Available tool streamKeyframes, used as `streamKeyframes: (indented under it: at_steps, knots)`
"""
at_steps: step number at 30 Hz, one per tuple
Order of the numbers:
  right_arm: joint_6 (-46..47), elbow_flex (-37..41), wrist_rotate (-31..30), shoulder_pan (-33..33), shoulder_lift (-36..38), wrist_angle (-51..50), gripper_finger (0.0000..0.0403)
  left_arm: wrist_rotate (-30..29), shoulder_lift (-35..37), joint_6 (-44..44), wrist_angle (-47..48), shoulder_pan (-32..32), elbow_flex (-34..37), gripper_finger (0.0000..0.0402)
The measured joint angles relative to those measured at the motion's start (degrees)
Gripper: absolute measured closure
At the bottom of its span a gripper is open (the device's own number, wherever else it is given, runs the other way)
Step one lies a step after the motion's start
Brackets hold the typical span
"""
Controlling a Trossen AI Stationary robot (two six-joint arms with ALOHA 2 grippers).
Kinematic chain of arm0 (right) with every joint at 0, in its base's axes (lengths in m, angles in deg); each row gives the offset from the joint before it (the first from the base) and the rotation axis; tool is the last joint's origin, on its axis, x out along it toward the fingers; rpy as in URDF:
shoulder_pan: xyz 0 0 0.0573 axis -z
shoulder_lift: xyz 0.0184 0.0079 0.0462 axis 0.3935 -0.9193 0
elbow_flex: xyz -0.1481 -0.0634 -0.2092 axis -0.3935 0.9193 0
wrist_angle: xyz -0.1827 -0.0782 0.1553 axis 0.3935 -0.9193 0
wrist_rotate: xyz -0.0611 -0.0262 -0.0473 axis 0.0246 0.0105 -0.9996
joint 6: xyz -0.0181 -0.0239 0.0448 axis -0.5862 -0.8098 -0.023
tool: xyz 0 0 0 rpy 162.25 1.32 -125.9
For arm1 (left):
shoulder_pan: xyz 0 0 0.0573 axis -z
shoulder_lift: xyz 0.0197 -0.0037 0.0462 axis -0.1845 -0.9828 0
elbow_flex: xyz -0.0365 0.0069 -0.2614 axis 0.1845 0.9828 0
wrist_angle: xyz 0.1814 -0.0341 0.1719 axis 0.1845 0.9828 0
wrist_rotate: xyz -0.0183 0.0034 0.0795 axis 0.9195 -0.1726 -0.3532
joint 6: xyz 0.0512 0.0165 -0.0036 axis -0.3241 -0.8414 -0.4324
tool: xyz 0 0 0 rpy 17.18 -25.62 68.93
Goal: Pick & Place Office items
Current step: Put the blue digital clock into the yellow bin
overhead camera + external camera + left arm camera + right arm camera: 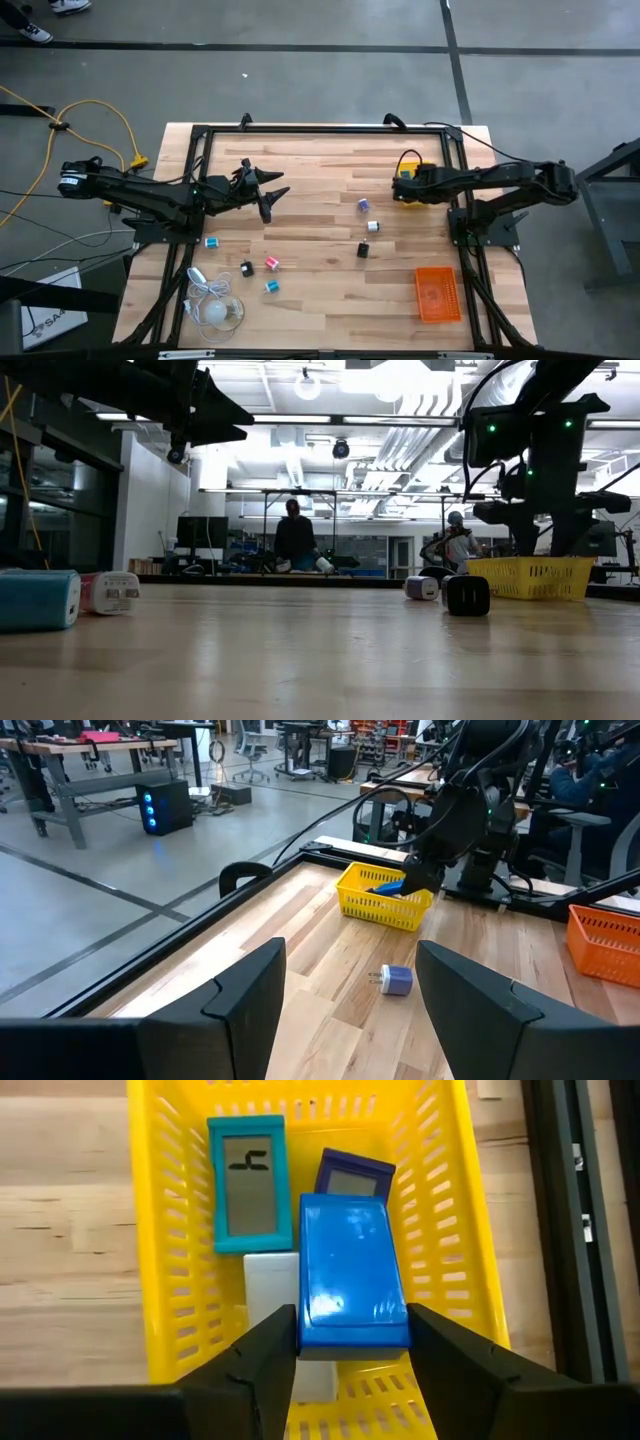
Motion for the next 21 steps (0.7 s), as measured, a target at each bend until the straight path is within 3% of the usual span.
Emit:
streamKeyframes:
  at_steps: [21]
  knots:
    - [-1.14, -0.02, 1.66, -0.02, 3.75, -0.83, 0.0229, 0.00, 0.00, -0.01, -0.02, -0.01, 0.00, 0.0183]
